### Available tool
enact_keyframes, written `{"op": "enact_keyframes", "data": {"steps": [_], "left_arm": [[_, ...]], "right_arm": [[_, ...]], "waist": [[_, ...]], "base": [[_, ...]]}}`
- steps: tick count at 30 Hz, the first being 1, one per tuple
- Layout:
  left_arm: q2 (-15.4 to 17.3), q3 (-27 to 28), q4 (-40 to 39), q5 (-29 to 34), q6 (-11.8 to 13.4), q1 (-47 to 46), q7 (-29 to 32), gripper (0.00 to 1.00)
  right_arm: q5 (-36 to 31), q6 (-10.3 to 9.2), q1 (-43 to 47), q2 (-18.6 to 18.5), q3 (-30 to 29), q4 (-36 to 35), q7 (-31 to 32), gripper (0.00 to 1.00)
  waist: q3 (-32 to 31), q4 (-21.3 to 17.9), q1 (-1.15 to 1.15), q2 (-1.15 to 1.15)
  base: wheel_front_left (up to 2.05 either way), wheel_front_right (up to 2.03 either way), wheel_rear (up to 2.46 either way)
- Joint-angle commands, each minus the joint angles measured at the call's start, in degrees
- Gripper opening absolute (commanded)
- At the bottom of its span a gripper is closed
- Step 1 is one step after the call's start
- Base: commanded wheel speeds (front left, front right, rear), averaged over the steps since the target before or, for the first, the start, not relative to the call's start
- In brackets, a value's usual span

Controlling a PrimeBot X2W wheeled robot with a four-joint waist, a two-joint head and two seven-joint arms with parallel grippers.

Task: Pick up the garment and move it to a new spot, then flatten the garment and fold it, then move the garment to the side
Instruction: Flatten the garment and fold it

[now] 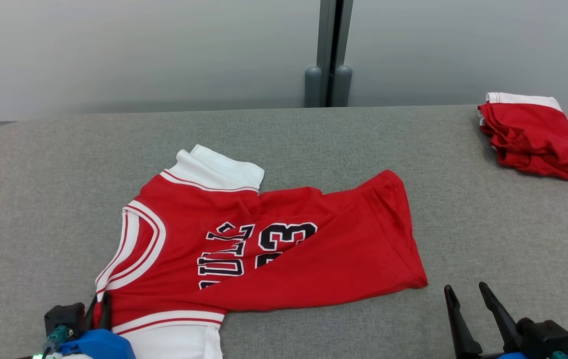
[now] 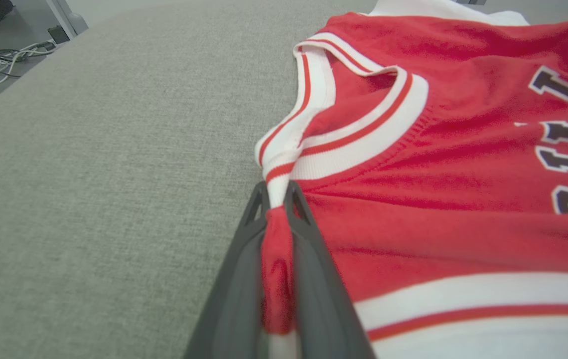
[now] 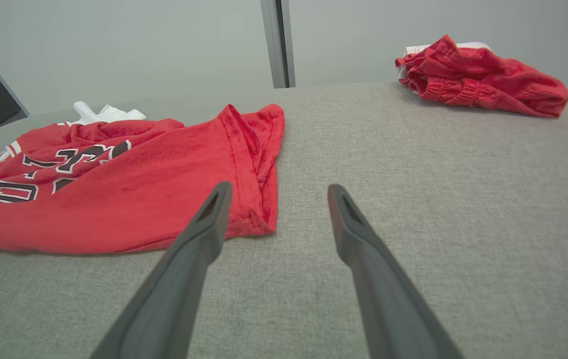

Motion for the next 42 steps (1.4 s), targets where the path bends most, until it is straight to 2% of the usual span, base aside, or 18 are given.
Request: {"op": "enact_keyframes", "data": {"steps": [1, 5, 6, 7, 11, 19, 24, 35, 42], "left_arm": [[0.69, 0.89, -1.53, -0.31, 0.82, 0.93, -0.07, 0.00], [0.68, 1.69, -4.92, -0.40, 2.49, 2.49, -0.10, 0.00], [0.74, 1.82, -6.72, -0.04, 2.93, 3.20, -0.10, 0.55], [0.47, 1.79, -7.47, -0.07, 2.90, 3.67, -0.11, 1.00], [-0.59, 1.81, -13.16, 0.08, 2.42, 5.56, -0.12, 1.00], [-3.63, 3.77, -32.21, 0.57, 1.39, 12.39, -0.12, 1.00], [-5.42, 3.13, -40.16, 1.56, 0.62, 15.88, -0.12, 1.00], [-6.40, 0.57, -45.21, 3.17, 0.14, 20.00, -0.12, 1.00], [-6.46, 0.62, -44.92, 4.20, 1.61, 20.97, -0.13, 1.00]], "right_arm": [[0.21, 0.03, 0.66, -0.38, -0.21, 0.30, -0.18, 1.00], [0.45, 0.03, 1.08, -0.53, -0.40, 1.04, -0.18, 1.00], [0.48, 0.03, 1.26, -0.49, -0.28, 1.35, -0.18, 1.00], [0.48, 0.03, 1.33, -0.41, -0.12, 1.52, -0.18, 1.00], [0.66, 0.03, 1.21, -0.51, 0.72, 2.02, -0.18, 1.00], [1.25, 0.03, 0.62, -0.91, 1.47, 0.51, -0.18, 1.00], [1.31, 0.03, 0.46, -0.62, 1.35, -1.36, -0.18, 1.00], [0.48, 0.02, 1.97, 0.34, 1.13, -4.55, -0.18, 1.00], [-0.10, 0.03, 3.26, 1.04, 0.77, -5.45, -0.18, 1.00]], "waist": [[-0.15, 0.14, 0.00, 0.00], [-0.57, 0.38, 0.00, 0.00], [-0.78, 0.45, 0.00, 0.00], [-0.90, 0.46, 0.00, 0.00], [-1.29, 0.47, 0.00, 0.00], [-1.74, 0.84, 0.00, 0.00], [-2.22, 0.85, 0.00, 0.00], [-4.21, -0.08, 0.00, 0.00], [-4.58, -0.19, 0.00, 0.00]], "base": [[0.00, 0.00, 0.00], [0.00, 0.00, 0.00], [0.00, 0.00, 0.00], [0.00, 0.00, 0.00], [0.00, 0.00, 0.00], [0.00, 0.00, 0.00], [0.00, 0.00, 0.00], [0.00, 0.00, 0.00], [0.00, 0.00, 0.00]]}}
